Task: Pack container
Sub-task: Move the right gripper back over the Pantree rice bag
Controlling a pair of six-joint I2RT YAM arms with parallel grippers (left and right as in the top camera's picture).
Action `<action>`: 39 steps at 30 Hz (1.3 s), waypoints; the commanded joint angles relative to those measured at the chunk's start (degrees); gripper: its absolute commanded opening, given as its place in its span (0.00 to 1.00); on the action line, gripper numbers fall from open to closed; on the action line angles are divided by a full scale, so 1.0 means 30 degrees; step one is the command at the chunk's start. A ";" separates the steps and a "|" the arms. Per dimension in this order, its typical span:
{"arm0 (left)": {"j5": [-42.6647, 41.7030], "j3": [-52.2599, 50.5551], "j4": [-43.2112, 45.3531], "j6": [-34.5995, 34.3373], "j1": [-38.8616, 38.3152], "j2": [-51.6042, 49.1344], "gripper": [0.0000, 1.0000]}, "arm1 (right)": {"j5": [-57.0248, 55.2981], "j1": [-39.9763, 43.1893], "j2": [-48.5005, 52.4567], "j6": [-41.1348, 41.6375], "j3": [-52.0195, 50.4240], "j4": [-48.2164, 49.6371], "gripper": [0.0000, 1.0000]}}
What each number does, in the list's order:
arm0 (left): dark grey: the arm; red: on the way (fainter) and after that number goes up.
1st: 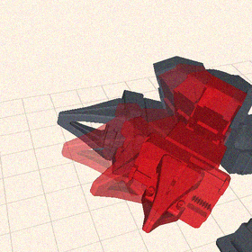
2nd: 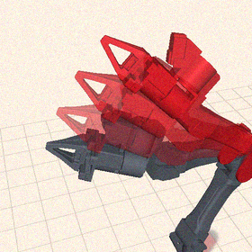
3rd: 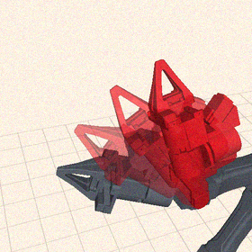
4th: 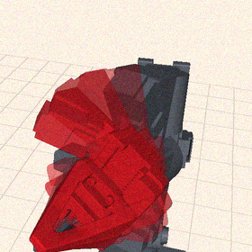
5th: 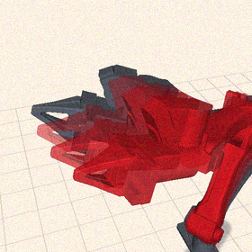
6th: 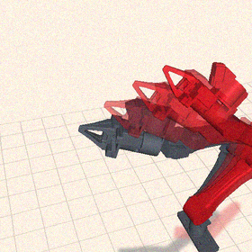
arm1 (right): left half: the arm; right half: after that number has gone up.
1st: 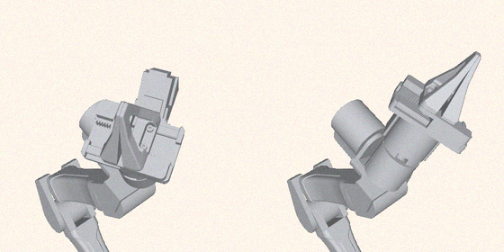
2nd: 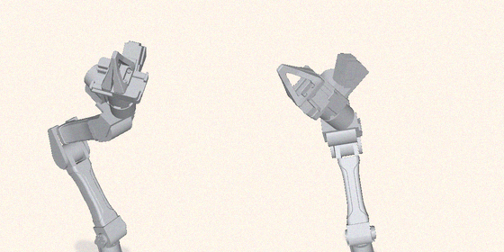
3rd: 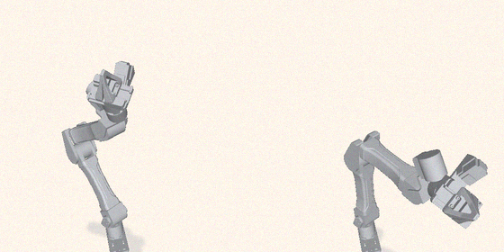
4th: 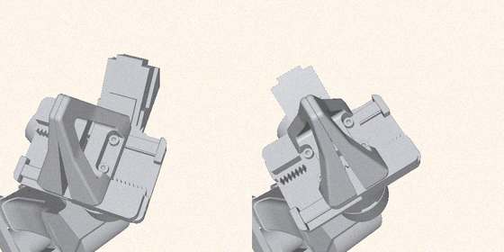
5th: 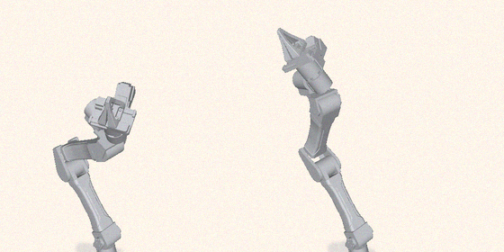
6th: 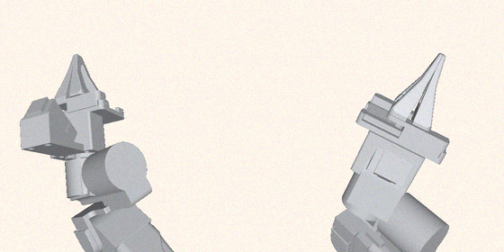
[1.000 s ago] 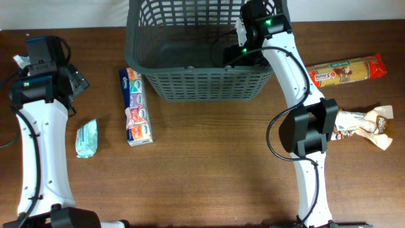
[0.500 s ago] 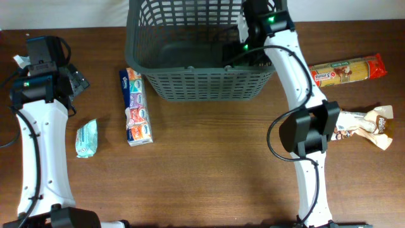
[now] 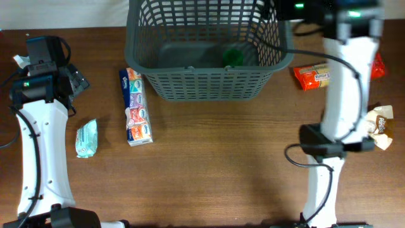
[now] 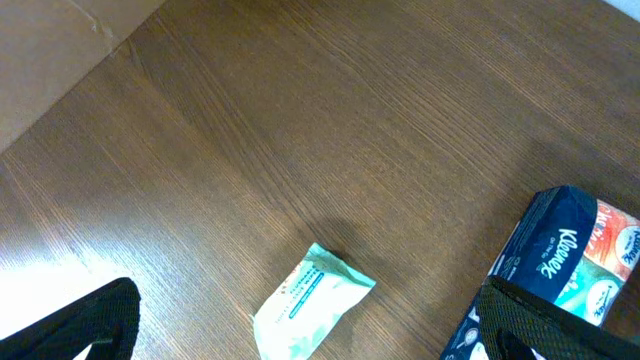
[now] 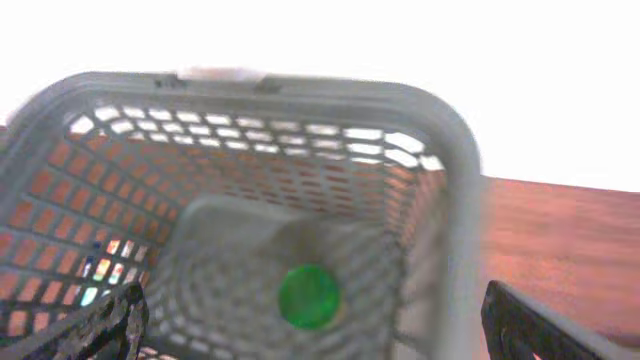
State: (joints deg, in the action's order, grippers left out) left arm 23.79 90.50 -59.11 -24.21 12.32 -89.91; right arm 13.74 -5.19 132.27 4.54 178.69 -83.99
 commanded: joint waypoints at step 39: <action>-0.0022 0.0248 -0.0022 0.0168 0.0073 0.0248 0.99 | -0.6528 1.3136 -0.3956 1.7172 -1.8229 -0.4444 0.99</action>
State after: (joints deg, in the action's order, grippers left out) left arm 23.77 90.50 -59.11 -24.21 12.32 -89.91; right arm -4.91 32.14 125.05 55.07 126.23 -97.06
